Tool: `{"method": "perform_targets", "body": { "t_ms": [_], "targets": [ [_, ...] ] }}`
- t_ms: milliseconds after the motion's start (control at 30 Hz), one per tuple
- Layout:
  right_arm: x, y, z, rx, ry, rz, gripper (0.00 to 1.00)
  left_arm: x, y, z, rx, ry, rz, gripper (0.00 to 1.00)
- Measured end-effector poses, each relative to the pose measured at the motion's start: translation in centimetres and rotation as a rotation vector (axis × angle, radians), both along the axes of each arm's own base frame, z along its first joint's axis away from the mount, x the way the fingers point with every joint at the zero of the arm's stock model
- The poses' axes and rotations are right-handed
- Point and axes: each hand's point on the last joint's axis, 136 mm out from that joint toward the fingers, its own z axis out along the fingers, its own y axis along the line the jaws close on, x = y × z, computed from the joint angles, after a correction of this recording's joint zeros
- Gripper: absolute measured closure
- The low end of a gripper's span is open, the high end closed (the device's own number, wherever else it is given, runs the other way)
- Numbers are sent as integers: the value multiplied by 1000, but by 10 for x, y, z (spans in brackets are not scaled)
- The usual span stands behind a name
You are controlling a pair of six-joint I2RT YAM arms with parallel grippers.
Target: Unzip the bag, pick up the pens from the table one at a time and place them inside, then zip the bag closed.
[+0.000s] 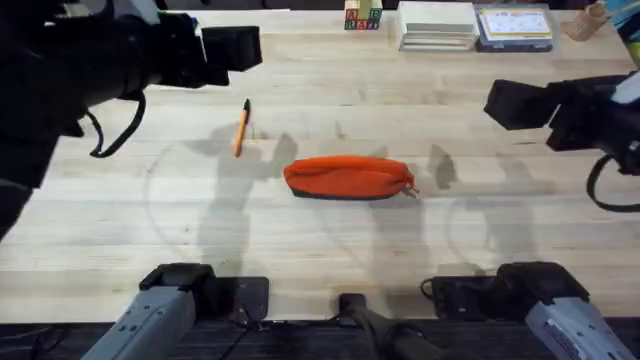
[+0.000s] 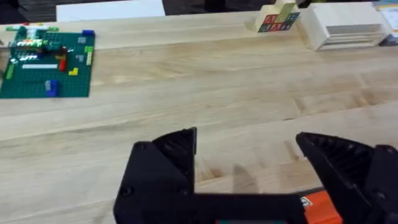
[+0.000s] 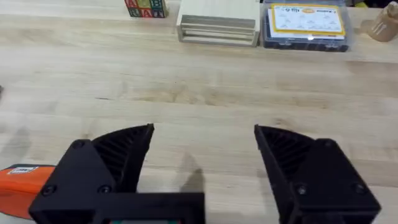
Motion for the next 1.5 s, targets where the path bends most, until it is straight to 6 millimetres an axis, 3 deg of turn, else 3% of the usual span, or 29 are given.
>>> {"method": "perform_targets", "body": {
  "t_ms": [200, 500, 1000, 1200, 1500],
  "targets": [
    [0, 0, 0, 0, 0, 0, 5, -7, -4, -6, -2, 38, -27, 8],
    [0, 0, 0, 0, 0, 0, 4, -34, -34, -22, 66, 77, -315, 8],
    [1, 0, 2, -13, -8, 7, 5, -113, -70, -53, 288, 36, -944, 7],
    [1, 0, 2, -14, -8, 8, 5, -117, -75, -50, 402, -105, -1095, 7],
    [1, 0, 2, -17, -8, 9, 4, -118, -76, -48, 456, -167, -1151, 7]
  ]
}}
